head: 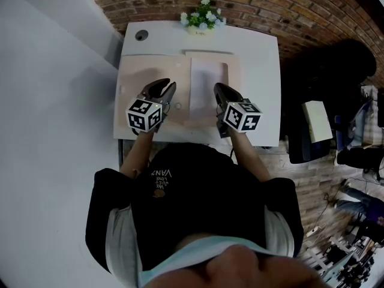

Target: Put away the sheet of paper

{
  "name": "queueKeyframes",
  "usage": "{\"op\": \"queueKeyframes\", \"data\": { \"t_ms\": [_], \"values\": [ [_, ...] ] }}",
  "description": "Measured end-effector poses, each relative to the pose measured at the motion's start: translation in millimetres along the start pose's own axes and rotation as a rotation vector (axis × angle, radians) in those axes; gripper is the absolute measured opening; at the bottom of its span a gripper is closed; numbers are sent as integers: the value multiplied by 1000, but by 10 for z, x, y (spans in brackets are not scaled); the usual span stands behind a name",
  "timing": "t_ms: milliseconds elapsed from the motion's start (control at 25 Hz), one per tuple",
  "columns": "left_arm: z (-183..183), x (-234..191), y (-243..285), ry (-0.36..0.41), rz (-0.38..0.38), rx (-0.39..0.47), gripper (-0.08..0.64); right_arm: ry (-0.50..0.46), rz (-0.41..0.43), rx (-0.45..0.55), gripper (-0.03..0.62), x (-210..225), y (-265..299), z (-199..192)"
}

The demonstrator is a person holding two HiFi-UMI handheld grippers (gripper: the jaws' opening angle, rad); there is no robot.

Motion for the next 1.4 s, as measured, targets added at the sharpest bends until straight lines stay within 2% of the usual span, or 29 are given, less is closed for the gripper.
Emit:
{"op": "queueKeyframes", "data": {
  "t_ms": [200,760,1400],
  "values": [
    [54,-31,-75,5,-1,33,61,-8,12,12,-2,-64,37,34],
    [210,9,-253,24,-15,113,2,-34,48,31,-2,-235,72,132],
    [182,71,-423,19,-31,145,2,-107,41,60,-2,-372,25,157]
  ]
}}
Point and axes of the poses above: the fingertips, and each gripper's own axes: y forward along the fingers, x to its right, z out of its top, the point moved 6 cm from there along -y, backward along the fingers, and after that the axes turned 13 degrees about -y, right-handed, at the moved point
